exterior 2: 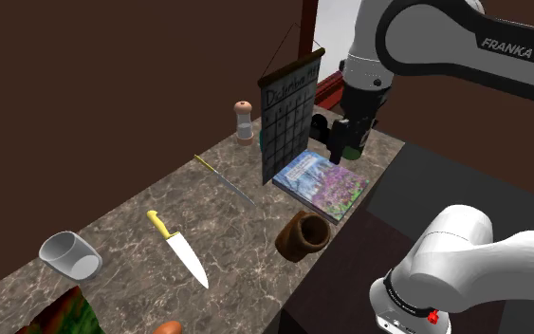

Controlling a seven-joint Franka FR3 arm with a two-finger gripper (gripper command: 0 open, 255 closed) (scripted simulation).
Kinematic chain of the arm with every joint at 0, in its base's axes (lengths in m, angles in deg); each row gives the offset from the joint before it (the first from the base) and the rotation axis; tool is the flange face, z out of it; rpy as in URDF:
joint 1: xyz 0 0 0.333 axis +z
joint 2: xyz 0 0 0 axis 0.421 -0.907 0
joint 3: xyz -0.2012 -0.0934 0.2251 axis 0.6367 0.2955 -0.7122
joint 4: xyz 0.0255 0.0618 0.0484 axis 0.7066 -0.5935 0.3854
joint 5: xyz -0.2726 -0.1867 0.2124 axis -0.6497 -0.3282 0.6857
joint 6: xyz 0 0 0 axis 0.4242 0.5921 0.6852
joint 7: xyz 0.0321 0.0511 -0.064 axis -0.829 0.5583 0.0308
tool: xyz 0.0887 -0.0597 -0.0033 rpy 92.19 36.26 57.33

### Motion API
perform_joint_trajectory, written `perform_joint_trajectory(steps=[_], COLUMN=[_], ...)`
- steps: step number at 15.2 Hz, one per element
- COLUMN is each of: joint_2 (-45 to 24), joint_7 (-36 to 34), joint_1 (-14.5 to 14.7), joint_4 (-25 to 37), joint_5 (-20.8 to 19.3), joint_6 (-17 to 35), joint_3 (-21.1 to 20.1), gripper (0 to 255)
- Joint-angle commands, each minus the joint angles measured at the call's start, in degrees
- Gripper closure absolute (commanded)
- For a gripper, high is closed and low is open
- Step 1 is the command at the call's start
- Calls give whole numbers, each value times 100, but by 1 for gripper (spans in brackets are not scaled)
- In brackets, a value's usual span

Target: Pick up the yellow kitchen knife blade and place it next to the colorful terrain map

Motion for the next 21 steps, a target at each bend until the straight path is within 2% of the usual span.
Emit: perform_joint_trajectory(steps=[1,11,21], joint_2=[0,-1612,-3612], joint_7=[0,-252,-621], joint_1=[0,173,278], joint_4=[0,15,829], joint_5=[0,86,-123], joint_6=[0,1805,3172], joint_3=[0,-482,-861], gripper=[0,0,0])
